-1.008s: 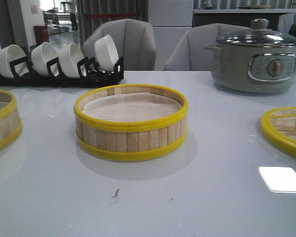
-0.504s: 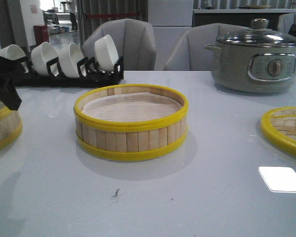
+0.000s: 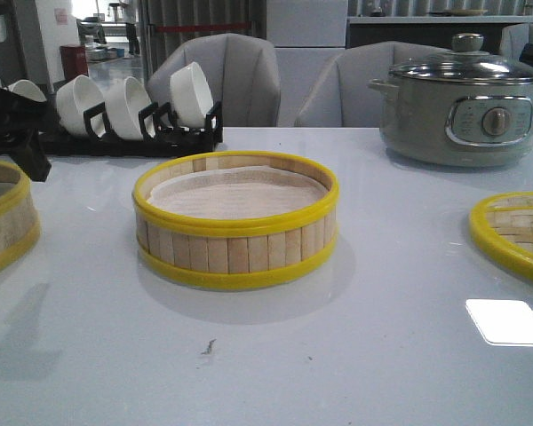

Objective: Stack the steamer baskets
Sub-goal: 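Lower the left gripper and grasp the rim of that steamer basket, then lift the basket with the left gripper and carry it over the middle basket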

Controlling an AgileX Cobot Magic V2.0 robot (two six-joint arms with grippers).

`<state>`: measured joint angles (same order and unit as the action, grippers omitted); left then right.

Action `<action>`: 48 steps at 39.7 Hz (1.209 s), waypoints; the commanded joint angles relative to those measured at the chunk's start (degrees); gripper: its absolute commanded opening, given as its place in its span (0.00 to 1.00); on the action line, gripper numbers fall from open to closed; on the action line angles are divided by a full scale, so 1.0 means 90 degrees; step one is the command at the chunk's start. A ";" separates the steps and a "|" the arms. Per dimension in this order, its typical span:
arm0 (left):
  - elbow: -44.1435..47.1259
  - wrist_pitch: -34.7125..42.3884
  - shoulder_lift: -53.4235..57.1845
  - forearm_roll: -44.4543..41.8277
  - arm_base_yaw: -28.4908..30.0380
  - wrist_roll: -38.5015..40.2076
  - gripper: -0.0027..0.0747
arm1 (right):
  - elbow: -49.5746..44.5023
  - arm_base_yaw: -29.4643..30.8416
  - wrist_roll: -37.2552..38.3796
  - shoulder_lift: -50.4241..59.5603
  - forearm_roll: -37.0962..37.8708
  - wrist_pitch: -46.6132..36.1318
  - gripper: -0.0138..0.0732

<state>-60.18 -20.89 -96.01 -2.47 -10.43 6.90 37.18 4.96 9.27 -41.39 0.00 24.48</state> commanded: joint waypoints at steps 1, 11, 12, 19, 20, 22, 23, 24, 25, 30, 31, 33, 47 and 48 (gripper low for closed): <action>-0.0206 0.0338 0.0144 -0.0065 0.0019 0.0001 0.64 | 0.0250 -0.0032 0.0018 -0.0026 0.0048 -0.0470 0.55; -0.0206 0.0345 -0.0243 -0.0127 0.0019 0.0001 0.64 | 0.0250 -0.0032 0.0018 -0.0026 0.0048 -0.0470 0.55; -0.0210 0.0345 -0.0282 -0.0127 0.0019 0.0001 0.64 | 0.0250 -0.0032 0.0018 -0.0026 0.0048 -0.0470 0.55; -0.0264 0.0353 -0.0411 -0.0127 0.0019 0.0001 0.64 | 0.0250 -0.0032 0.0018 -0.0026 0.0048 -0.0470 0.55; -0.0264 0.0363 -0.0411 -0.0127 0.0019 0.0001 0.64 | 0.0250 -0.0032 0.0018 -0.0026 0.0048 -0.0470 0.55; -0.0264 0.0414 -0.0425 -0.0127 0.0019 0.0001 0.63 | 0.0250 -0.0032 0.0018 -0.0026 0.0048 -0.0477 0.55; -0.0264 0.0428 -0.0425 -0.0127 0.0019 0.0001 0.63 | 0.0250 -0.0032 0.0018 -0.0026 0.0048 -0.0477 0.55; -0.0264 0.0442 -0.0425 -0.0127 0.0019 0.0001 0.63 | 0.0250 -0.0032 0.0018 -0.0026 0.0048 -0.0477 0.55; -0.0264 0.0454 -0.0425 -0.0127 0.0019 0.0001 0.63 | 0.0250 -0.0032 0.0018 -0.0026 0.0048 -0.0477 0.55; -0.0264 0.0492 -0.0425 -0.0127 0.0019 0.0001 0.60 | 0.0250 -0.0032 0.0018 -0.0026 0.0048 -0.0483 0.55; -0.0264 0.0492 -0.0425 -0.0127 0.0019 0.0001 0.59 | 0.0250 -0.0032 0.0018 -0.0026 0.0048 -0.0483 0.55; -0.0264 0.0509 -0.0425 -0.0127 0.0019 0.0001 0.57 | 0.0250 -0.0032 0.0018 -0.0026 0.0048 -0.0483 0.55; -0.0264 0.0523 -0.0425 -0.0127 0.0019 0.0001 0.39 | 0.0250 -0.0032 0.0018 -0.0026 0.0048 -0.0483 0.55; -0.0264 0.0523 -0.0425 -0.0127 0.0019 0.0001 0.35 | 0.0250 -0.0032 0.0018 -0.0026 0.0048 -0.0483 0.55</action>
<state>-60.91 -19.30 -102.34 -3.52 -10.43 6.90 37.18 4.96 9.27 -41.39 0.00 24.48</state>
